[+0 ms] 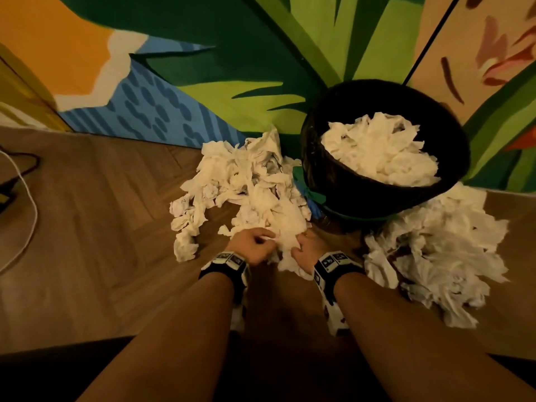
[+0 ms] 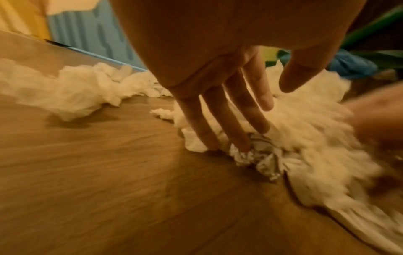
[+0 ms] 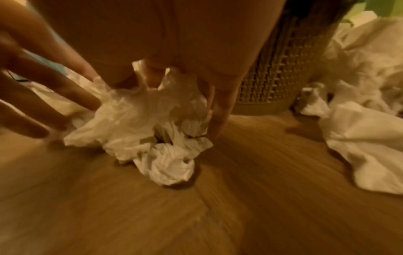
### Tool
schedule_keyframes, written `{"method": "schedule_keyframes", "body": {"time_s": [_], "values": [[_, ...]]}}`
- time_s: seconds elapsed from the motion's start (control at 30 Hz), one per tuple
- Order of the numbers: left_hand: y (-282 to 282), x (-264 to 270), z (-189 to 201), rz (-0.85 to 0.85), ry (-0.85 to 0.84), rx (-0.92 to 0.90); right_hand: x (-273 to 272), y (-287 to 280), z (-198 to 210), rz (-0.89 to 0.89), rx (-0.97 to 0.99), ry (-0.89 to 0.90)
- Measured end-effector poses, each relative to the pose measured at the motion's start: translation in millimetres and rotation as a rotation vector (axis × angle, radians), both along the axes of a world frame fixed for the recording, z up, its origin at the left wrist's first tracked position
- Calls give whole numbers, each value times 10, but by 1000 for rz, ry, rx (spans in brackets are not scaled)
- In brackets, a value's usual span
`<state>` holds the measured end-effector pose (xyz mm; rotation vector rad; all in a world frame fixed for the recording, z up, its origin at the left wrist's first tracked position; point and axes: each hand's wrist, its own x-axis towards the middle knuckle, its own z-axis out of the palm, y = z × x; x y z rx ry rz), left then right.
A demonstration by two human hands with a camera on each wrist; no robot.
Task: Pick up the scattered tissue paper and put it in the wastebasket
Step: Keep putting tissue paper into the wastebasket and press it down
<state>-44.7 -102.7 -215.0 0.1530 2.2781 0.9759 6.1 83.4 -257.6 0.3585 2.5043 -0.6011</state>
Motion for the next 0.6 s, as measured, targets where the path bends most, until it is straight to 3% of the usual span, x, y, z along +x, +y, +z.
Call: {"method": "schedule_keyframes", "body": {"time_s": [0.1, 0.2, 0.27, 0.3, 0.37, 0.47, 0.6], "values": [[-243, -21, 38, 152, 110, -10, 193, 102, -7, -19, -66, 29], [-455, -33, 22, 333, 356, -103, 304, 182, 87, -92, -170, 101], [-592, -66, -3, 415, 527, -320, 352, 242, 195, -179, -233, 153], [-666, -94, -13, 432, 531, -467, 369, 272, 246, -216, -251, 181], [-816, -141, -15, 469, 331, -618, 395, 341, 304, -264, -258, 237], [-964, -144, -149, 428, 40, -525, 462, 407, 313, -293, -225, 254], [-754, 79, -226, 317, 1, -371, 644, 429, 273, -320, -156, 198]]}}
